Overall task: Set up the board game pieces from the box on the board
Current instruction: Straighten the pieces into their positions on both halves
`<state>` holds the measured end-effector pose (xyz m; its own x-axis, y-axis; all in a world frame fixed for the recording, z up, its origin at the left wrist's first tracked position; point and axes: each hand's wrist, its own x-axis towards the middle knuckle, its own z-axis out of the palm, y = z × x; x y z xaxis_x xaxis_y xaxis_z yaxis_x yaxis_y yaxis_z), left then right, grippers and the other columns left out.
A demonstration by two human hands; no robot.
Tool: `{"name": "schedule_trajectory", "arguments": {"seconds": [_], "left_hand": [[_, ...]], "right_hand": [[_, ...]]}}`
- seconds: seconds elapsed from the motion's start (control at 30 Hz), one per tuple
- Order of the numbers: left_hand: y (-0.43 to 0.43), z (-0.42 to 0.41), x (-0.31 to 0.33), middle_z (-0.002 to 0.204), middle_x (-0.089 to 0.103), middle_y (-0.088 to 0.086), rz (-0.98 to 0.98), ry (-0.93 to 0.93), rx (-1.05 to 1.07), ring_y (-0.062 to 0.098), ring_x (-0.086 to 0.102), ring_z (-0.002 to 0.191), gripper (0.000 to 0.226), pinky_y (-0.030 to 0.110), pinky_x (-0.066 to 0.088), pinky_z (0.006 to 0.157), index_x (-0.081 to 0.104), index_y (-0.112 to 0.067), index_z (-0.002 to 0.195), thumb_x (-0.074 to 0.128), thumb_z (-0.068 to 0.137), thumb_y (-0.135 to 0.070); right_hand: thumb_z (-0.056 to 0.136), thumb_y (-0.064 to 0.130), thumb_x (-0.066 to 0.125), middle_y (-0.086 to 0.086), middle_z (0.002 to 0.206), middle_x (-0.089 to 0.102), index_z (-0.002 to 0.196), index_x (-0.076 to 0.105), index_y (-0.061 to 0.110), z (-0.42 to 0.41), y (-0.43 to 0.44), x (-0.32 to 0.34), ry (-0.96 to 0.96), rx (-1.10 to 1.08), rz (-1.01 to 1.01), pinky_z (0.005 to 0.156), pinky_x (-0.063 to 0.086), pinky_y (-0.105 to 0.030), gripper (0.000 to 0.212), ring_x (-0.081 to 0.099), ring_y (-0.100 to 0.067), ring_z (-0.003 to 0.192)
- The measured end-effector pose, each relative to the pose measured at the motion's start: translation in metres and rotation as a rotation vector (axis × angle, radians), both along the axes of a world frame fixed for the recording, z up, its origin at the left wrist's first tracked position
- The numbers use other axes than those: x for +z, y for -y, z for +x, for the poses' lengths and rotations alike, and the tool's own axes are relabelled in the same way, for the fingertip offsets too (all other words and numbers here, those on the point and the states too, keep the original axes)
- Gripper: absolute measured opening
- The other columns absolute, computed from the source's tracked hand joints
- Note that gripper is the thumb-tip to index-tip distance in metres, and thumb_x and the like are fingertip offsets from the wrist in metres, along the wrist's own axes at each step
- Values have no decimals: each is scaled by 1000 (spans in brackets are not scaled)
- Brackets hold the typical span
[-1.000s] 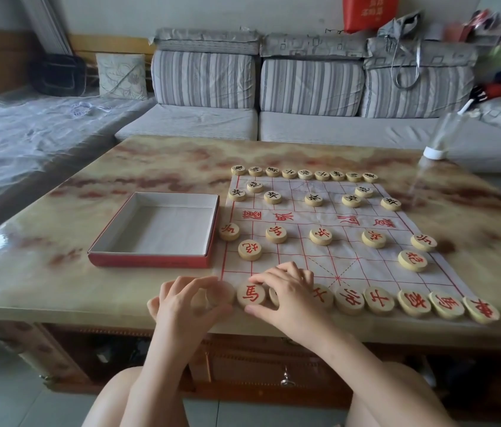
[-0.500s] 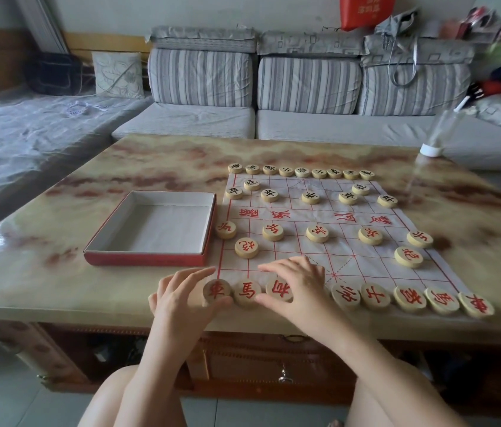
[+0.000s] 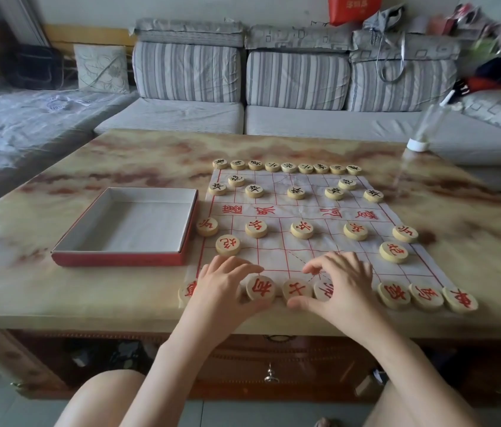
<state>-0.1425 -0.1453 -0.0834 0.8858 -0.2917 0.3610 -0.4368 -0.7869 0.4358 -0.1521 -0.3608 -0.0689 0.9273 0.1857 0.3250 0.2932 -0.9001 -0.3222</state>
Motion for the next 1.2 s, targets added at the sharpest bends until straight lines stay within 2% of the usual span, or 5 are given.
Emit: {"name": "schedule_trajectory", "arguments": {"seconds": [0.5,0.6,0.73,1.07,1.2], "left_hand": [[8,-8,-5,123,54,-24,-3,13,52,11,35,120,55,25,14,88,55,-40,121,40,70,-56],[7,-13,-2,132,44,-28,-23,0,30,7,28,125,62,23,10,89,49,-43,125,33,66,-54],[8,-11,-2,122,56,-19,20,77,117,15,38,120,65,22,11,85,57,-34,119,42,67,-70],[15,-8,-8,110,60,-18,25,66,154,15,38,116,58,25,12,81,62,-35,108,35,68,-67],[17,-13,-5,127,51,-24,6,41,81,7,26,124,68,24,8,85,50,-38,126,27,65,-58]], "right_hand": [[85,31,57,32,109,29,125,44,44,-18,0,3,-155,77,139,89,18,-17,44,16,8,100],[80,48,58,53,111,23,129,43,41,-17,0,4,-120,110,128,90,7,-5,51,6,29,107],[59,83,45,30,111,46,121,47,41,-11,-1,1,-44,14,14,80,15,-22,75,26,4,102],[83,26,58,23,102,29,121,46,39,-16,-8,0,-137,52,165,87,16,-21,43,15,6,93],[84,33,58,34,101,26,130,39,39,-17,-7,1,-168,74,167,89,12,-20,50,11,17,97]]}}
